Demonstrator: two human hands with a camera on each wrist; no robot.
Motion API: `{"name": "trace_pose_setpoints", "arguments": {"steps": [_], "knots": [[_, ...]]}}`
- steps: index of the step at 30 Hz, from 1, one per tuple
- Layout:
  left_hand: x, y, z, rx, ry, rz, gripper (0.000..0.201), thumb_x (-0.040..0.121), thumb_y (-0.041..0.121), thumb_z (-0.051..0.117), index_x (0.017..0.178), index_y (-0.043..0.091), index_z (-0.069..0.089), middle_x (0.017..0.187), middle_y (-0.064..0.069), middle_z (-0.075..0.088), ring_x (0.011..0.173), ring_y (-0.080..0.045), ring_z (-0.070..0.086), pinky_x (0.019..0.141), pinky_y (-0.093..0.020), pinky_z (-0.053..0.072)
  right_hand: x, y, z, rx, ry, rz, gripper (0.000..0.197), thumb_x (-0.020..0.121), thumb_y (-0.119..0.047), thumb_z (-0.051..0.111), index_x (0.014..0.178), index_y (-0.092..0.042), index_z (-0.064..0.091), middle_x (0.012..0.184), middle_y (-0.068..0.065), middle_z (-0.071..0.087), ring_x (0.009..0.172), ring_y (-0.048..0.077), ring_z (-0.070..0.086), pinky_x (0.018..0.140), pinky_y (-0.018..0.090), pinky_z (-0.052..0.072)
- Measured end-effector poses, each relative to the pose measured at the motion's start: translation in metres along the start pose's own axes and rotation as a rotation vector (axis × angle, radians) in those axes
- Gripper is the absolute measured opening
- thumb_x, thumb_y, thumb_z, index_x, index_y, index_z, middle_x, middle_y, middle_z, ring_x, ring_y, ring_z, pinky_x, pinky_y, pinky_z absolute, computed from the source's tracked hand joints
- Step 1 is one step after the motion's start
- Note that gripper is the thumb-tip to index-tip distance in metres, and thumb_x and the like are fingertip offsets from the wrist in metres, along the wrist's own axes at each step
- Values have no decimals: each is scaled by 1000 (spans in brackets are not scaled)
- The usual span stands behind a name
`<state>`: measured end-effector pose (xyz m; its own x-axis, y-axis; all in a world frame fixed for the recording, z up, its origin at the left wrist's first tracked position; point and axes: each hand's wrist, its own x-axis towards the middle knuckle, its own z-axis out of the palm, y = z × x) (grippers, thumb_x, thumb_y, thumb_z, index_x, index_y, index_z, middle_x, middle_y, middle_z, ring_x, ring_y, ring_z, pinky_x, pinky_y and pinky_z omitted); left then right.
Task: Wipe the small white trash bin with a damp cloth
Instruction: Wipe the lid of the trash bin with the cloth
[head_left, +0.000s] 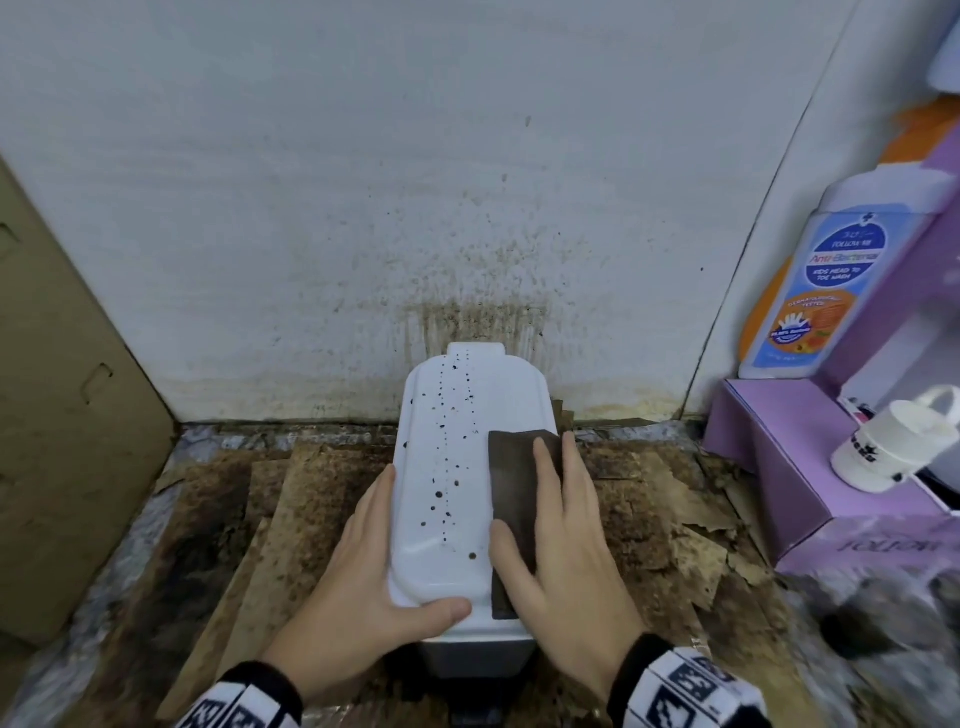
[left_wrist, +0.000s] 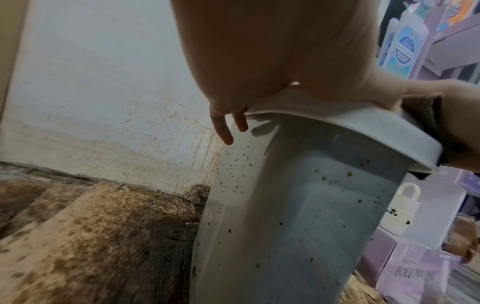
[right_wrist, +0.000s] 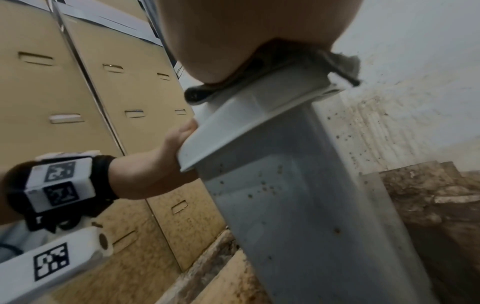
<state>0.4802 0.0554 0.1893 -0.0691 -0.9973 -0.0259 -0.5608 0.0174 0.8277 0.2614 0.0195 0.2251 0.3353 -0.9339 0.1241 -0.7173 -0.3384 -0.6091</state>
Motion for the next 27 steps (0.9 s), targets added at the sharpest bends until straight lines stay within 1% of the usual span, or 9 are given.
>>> {"name": "trace_pose_setpoints", "arguments": {"steps": [3,6,8,10,13,16,20,23,27], "knots": [[0,0,0,-27,2,-2,140,56,83,76,156,48,-14,157,42,-10,149,13,-6,127,-39,14,3,-3,4,-35,-23,71,80,103,-54,32,158,-22,-16,164,-5,-28,150,6,-23,126,34,-4],[2,-1,-1,-60,3,11,138,57,80,78,157,47,-11,158,42,-5,150,12,-2,126,-39,16,8,-4,0,-45,-60,32,80,104,-52,31,158,-18,-18,164,-2,-28,149,5,-28,124,30,-12],[2,-2,0,-85,2,6,137,59,75,82,157,49,-10,158,42,-4,150,12,0,126,-41,18,15,-3,-6,-17,-104,28,81,104,-51,32,157,-19,-20,164,-2,-29,148,5,-29,124,30,-13],[2,-2,0,-98,3,2,136,59,74,83,156,50,-9,158,43,-5,150,13,1,126,-43,19,31,3,-13,79,-147,12,84,102,-52,38,157,-25,-19,165,-7,-26,151,8,-24,126,37,-7],[2,-1,-1,-108,3,8,132,60,72,83,153,56,-9,156,45,-5,150,13,0,126,-44,18,62,16,-26,338,-194,39,90,93,-59,47,156,-43,-15,168,-18,-3,156,19,-3,124,54,15],[2,1,-2,-112,3,25,128,62,70,83,149,61,-9,155,46,-5,149,14,-1,126,-43,17,90,27,-32,465,-267,147,90,92,-55,51,156,-44,-10,167,-15,6,156,18,2,121,53,23],[3,1,-2,-109,12,2,129,59,76,81,149,62,-10,155,46,-7,149,14,-3,127,-46,16,116,30,-38,365,-330,88,80,104,-43,45,157,-36,-14,168,-13,-8,156,17,-3,125,48,15],[5,3,-3,-81,13,7,124,58,79,80,143,69,-10,156,44,-7,150,12,-4,127,-47,16,124,29,-42,251,-365,72,78,106,-43,39,157,-31,-19,166,-11,-18,154,17,-13,126,46,2],[6,8,-3,-36,22,50,117,57,80,78,133,80,-11,153,48,-5,148,15,-2,125,-39,16,124,30,-46,160,-412,69,78,105,-49,34,156,-29,-21,164,-11,-25,153,23,-19,124,44,-6]]}}
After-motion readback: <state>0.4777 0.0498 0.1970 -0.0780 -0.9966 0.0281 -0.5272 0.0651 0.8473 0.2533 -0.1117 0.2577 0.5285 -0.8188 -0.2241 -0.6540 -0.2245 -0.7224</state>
